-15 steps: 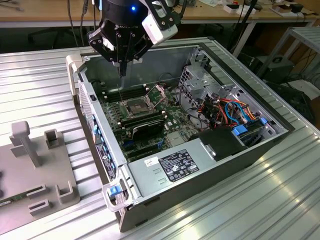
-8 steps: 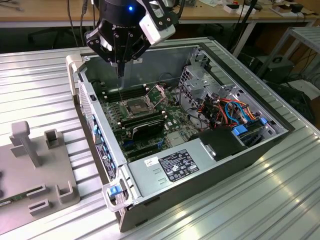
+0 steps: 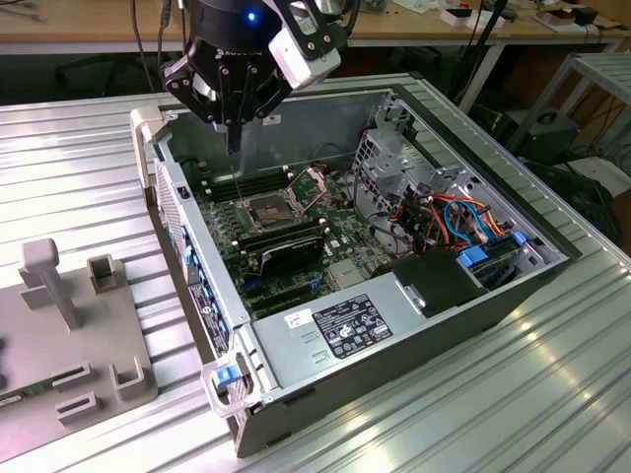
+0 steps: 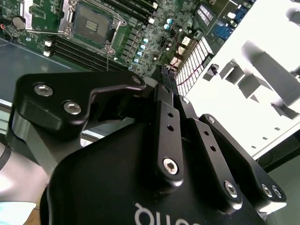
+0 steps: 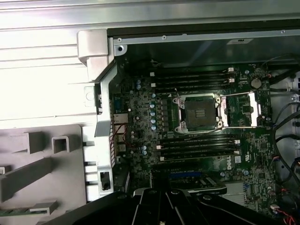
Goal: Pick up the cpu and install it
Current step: 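Reach for the cpu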
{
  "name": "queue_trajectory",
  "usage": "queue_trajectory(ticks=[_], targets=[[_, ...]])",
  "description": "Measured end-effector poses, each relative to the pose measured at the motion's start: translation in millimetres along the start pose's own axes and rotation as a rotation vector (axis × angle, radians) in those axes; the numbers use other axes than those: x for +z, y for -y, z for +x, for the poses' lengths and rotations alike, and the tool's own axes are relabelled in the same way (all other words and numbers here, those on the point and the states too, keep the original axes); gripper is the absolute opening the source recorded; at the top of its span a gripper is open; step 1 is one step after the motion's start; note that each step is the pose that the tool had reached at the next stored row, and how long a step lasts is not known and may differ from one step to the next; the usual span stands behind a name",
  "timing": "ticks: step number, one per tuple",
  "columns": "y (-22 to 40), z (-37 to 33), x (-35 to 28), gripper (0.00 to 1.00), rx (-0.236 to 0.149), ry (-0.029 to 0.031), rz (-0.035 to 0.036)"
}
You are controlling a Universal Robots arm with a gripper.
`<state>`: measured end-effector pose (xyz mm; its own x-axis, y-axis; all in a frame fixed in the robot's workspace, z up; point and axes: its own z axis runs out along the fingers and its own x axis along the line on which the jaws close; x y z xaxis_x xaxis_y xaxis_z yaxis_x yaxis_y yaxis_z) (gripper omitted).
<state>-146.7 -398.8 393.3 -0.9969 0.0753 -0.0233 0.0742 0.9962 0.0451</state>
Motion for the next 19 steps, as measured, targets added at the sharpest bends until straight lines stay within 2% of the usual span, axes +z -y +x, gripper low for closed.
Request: queue_trajectory(ticks=[11, 19], targets=[[0.6, 7.4, -0.2, 0.11, 0.0, 0.0, 0.0], [1.3, 17.5, -0.4, 0.11, 0.0, 0.0001, -0.0001]])
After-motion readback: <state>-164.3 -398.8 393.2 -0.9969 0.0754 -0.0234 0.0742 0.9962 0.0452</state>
